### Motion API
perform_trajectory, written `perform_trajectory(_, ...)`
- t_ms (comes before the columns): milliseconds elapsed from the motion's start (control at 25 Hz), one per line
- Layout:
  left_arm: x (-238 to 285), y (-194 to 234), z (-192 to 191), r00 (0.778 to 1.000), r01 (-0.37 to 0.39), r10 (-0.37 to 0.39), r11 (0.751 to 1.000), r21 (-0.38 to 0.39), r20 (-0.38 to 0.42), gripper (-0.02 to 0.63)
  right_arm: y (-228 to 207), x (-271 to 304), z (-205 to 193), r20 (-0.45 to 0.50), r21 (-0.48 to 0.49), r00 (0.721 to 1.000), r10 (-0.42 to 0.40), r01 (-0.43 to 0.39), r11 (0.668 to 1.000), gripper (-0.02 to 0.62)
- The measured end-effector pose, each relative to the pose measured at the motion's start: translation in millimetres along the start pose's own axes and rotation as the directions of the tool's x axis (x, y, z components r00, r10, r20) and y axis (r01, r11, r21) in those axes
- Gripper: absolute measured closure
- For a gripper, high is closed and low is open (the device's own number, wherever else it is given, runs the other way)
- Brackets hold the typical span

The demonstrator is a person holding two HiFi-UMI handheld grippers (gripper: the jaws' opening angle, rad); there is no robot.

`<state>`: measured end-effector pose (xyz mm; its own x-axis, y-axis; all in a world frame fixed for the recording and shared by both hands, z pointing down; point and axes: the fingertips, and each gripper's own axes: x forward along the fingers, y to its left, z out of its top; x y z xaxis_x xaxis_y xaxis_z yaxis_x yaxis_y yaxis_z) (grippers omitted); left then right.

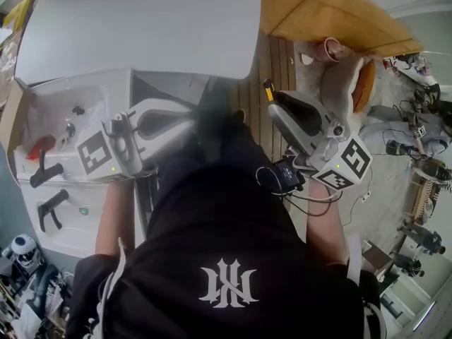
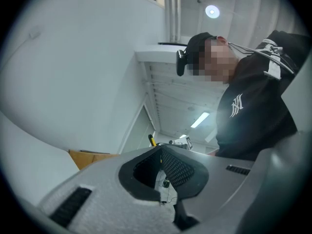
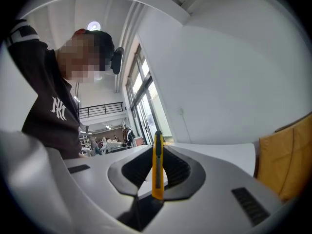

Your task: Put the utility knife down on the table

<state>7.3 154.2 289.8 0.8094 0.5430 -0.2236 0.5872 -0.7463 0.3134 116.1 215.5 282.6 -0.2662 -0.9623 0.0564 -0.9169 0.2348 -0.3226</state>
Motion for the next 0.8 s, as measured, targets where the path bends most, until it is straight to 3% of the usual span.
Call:
perform_trajectory(360,26,73,12,0.978,-0.206,0.206,0.979,0.008,0.018,0.600,-98,50,16,-0.018,0.036,0.983,0.180,-0.180,0.983,0.541)
perform_trajectory(680,93,191,51,0.927,-0.373,0.372,0.928,0.005,0.038,0.600,-228,96,74,-0.053,0.047,0.936,0.347,-0.345,0.938,0.541)
perform_trajectory(800,111,213,66,0.904,-0.425,0.423,0.904,0.034,0.056,0.600,-260,110,93,-0.052,0.052,0.913,0.404,-0.402,0.914,0.541)
